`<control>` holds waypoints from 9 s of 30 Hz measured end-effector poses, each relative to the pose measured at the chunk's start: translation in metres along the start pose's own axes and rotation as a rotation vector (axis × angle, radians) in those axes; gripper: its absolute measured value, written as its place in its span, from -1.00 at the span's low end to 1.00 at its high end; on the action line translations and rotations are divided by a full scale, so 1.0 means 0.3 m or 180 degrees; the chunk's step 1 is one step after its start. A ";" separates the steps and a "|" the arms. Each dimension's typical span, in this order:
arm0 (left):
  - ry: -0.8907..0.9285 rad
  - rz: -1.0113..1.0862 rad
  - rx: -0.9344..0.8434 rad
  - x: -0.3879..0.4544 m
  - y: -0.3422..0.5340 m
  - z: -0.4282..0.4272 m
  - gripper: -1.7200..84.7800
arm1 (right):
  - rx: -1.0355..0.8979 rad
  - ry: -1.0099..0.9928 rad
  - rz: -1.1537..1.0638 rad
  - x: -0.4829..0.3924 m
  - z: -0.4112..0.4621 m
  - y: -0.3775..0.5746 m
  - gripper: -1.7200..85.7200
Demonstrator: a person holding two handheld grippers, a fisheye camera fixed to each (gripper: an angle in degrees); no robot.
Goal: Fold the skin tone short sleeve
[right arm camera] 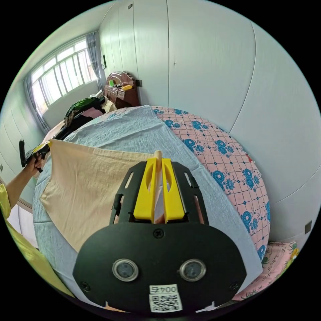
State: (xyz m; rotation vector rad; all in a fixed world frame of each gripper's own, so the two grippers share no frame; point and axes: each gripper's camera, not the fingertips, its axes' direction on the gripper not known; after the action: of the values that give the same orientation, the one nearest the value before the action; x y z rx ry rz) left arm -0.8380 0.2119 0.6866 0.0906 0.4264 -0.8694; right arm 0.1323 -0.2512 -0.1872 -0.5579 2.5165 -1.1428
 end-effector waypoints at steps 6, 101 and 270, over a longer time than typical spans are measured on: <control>-0.0246 0.0089 -0.0551 0.057 0.044 0.181 -0.88 | -0.0423 -0.0003 0.0191 -0.010 0.172 -0.017 -0.86; 0.1155 0.0737 -0.1601 0.337 0.561 -0.055 -0.95 | -0.0828 -0.1230 -0.0347 -0.026 -0.133 1.027 -0.70; 0.1200 0.0081 -0.0154 1.491 0.328 -0.012 -0.94 | -0.0600 -0.2847 0.2954 0.092 0.411 0.262 -0.89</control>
State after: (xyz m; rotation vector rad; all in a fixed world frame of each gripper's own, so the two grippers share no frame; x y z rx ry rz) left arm -0.5113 -0.0460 0.4957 0.2168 0.7966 -0.8172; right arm 0.1454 -0.2960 -0.3284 0.1013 1.7117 -0.2053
